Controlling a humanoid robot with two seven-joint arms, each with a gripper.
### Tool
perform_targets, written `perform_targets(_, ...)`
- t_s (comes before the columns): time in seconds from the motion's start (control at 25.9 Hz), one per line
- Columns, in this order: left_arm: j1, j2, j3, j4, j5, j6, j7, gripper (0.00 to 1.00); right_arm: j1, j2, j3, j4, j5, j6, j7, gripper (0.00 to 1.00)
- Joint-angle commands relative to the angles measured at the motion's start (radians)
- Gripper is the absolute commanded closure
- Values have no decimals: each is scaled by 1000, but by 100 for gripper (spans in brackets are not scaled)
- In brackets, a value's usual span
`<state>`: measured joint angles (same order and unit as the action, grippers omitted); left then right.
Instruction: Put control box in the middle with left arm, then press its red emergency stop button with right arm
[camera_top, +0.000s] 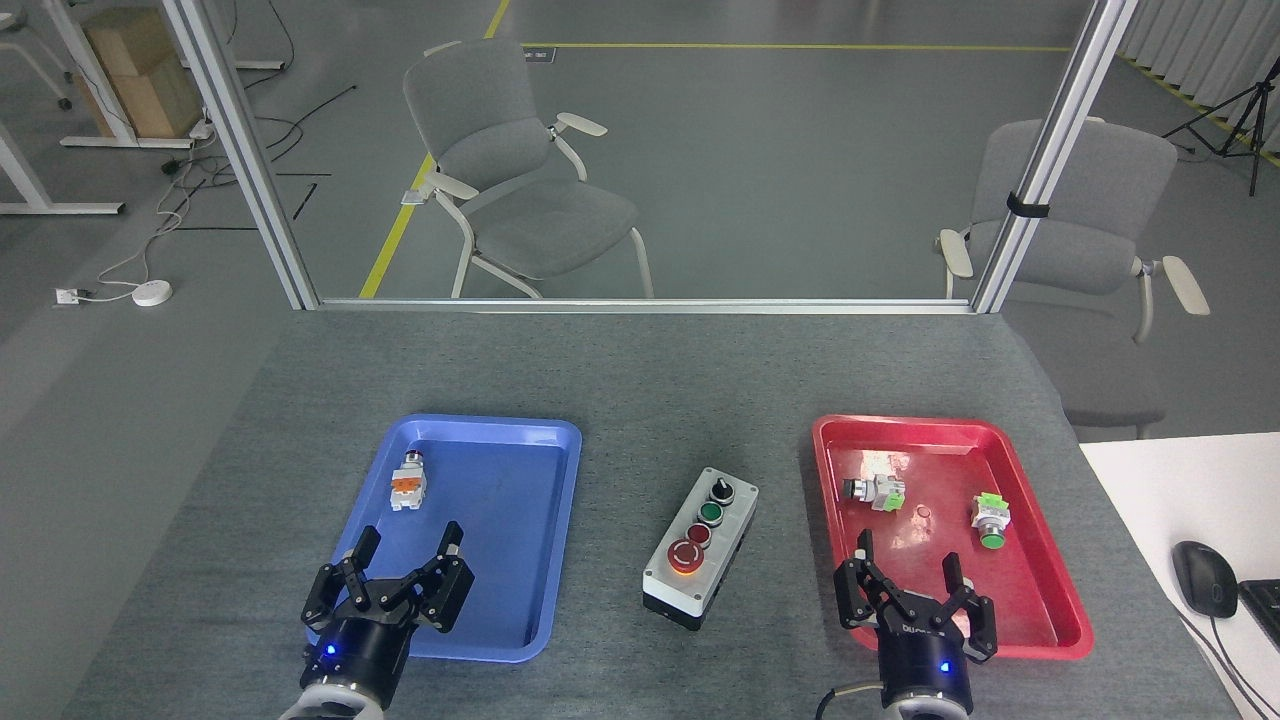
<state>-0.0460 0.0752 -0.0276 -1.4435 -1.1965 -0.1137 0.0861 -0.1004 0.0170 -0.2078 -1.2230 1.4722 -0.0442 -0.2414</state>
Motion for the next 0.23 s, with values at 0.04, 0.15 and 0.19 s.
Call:
perform_targets(0.04, 0, 0, 0, 0, 0, 0, 0, 1, 8, -3, -7, -3, -1, 0, -12, 1)
perform_targets(0.15, 0, 0, 0, 0, 0, 0, 0, 1, 8, -3, -7, -3, -1, -6, -12, 1)
perform_targets(0.19, 0, 0, 0, 0, 0, 0, 0, 1, 8, -3, -7, -3, -1, -6, -12, 1)
